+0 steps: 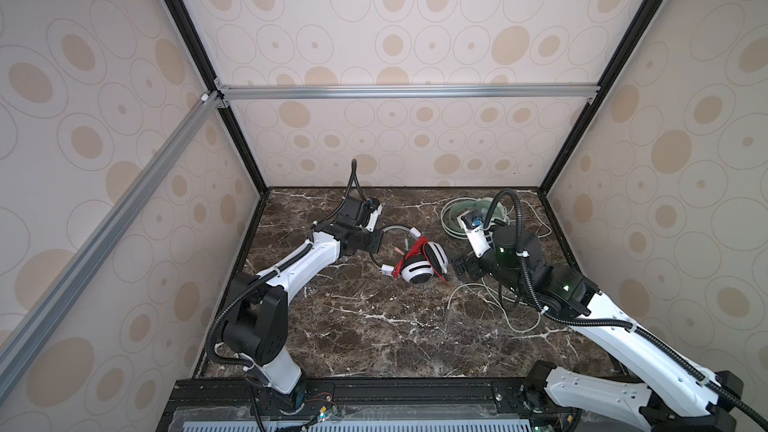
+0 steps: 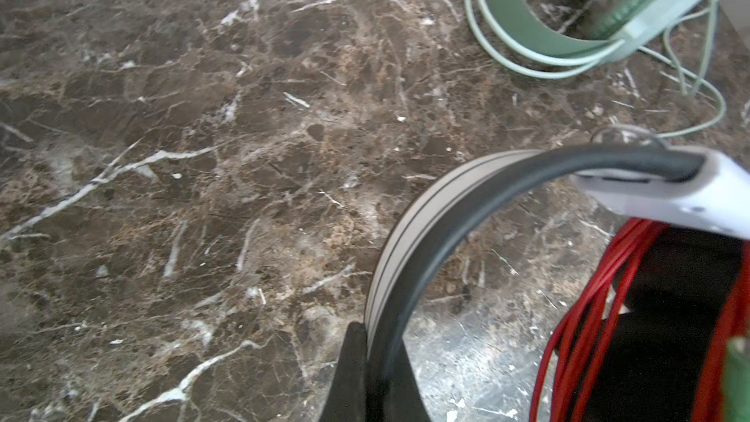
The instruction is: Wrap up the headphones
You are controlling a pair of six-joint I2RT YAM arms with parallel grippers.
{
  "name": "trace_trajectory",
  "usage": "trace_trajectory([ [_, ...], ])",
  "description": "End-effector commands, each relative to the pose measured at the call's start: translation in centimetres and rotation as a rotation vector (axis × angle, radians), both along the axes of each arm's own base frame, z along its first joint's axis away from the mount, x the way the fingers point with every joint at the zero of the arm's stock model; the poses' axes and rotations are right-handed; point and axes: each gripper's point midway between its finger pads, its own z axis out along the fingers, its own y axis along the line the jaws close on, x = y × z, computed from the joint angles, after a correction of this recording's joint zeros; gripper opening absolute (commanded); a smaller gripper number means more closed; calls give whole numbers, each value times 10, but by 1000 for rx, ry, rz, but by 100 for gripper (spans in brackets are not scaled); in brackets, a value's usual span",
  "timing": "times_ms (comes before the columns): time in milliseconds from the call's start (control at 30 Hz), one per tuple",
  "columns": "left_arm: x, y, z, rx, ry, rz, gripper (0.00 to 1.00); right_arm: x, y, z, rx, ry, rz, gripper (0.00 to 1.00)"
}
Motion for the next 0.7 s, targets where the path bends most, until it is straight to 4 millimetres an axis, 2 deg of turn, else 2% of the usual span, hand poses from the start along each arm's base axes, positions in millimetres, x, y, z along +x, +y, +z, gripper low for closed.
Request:
trace_trajectory([
  [0, 40, 8, 26, -106, -43, 66, 0, 4, 3, 5, 61, -18, 7, 100],
  [100, 66, 24, 12, -112, -18, 122, 0, 6, 5, 1, 83, -14, 17, 100],
  [233, 95, 34, 0, -121, -5, 161, 0, 8, 1, -6, 94, 5, 13, 100],
  [400, 128, 52, -26, -103, 36, 208, 0, 8, -4, -12, 122, 24, 9, 100],
  [667, 154, 75, -59, -112, 76, 260, 0, 10, -11, -16, 142, 39, -11, 100],
])
